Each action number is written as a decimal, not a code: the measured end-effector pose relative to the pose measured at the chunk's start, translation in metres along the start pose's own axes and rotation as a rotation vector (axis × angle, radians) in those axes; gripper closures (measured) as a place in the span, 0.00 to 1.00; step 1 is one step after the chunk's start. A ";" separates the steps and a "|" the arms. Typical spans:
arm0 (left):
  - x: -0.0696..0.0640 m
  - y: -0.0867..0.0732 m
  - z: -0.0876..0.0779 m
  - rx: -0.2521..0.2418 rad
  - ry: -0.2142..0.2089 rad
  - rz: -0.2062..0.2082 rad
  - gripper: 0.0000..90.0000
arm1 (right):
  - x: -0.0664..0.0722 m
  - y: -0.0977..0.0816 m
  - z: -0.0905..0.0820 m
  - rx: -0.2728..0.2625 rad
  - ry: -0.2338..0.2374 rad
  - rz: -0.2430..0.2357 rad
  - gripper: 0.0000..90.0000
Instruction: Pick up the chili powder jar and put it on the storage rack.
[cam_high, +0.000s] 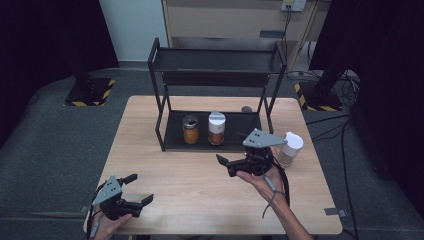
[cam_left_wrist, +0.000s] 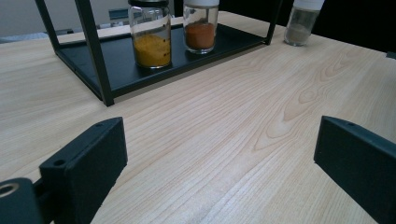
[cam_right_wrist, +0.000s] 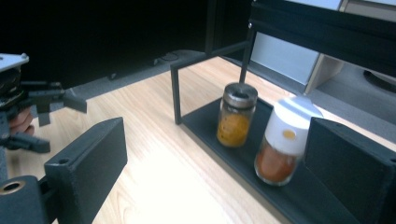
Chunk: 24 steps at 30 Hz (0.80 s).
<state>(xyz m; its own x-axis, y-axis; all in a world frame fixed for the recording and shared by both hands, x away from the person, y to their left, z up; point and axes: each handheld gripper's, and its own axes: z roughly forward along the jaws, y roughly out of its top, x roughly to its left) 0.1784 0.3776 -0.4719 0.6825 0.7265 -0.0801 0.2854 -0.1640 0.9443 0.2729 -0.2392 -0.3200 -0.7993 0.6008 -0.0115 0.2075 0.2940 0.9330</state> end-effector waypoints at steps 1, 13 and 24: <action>0.000 0.000 0.000 0.000 0.000 0.000 0.02 | 0.002 -0.005 -0.008 0.004 -0.010 0.000 0.07; 0.000 0.000 0.000 -0.002 0.003 -0.002 0.02 | 0.005 -0.038 -0.045 0.005 -0.072 0.013 0.06; 0.000 -0.001 -0.001 -0.006 0.003 -0.003 0.02 | 0.010 -0.069 -0.071 0.033 -0.134 0.040 0.05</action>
<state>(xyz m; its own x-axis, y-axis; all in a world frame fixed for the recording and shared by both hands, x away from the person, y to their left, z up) 0.1776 0.3782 -0.4723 0.6794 0.7292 -0.0815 0.2828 -0.1578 0.9461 0.2110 -0.3063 -0.3594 -0.7079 0.7058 -0.0251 0.2573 0.2909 0.9215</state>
